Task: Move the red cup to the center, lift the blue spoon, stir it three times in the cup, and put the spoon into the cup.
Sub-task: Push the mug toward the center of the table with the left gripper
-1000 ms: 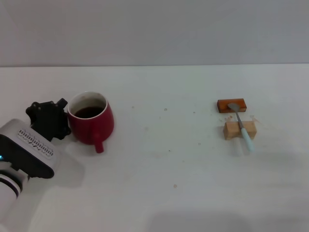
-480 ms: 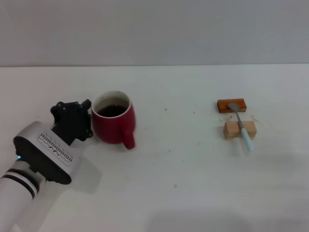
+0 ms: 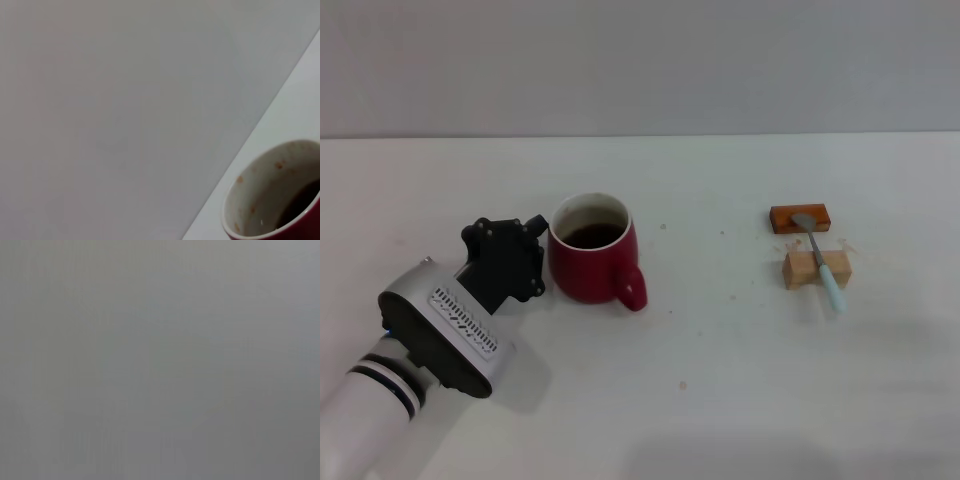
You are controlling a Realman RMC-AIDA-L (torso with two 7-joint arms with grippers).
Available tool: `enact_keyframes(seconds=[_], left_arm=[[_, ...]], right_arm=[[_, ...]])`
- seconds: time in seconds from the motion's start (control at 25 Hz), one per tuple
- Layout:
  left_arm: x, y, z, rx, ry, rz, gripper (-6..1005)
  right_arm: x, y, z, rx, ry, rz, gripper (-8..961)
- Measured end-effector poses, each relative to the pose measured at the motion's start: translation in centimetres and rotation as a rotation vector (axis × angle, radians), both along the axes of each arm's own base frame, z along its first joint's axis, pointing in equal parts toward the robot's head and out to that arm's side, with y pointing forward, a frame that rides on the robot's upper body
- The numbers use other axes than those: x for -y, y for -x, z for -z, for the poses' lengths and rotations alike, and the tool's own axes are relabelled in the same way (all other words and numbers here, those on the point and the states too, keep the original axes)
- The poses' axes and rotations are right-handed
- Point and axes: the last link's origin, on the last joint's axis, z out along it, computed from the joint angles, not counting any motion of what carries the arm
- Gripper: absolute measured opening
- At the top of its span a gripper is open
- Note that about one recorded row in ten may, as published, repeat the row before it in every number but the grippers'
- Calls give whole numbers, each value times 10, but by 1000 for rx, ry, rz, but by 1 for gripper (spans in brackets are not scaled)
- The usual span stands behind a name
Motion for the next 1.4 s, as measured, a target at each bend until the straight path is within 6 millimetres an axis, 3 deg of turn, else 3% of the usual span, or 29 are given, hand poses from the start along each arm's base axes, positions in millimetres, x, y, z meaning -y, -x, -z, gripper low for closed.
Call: enact_keyframes(seconds=[1.4], left_arm=[[11, -37, 26, 60, 91, 103, 116]], right_arm=[[6, 0, 2, 9, 2, -10, 776]])
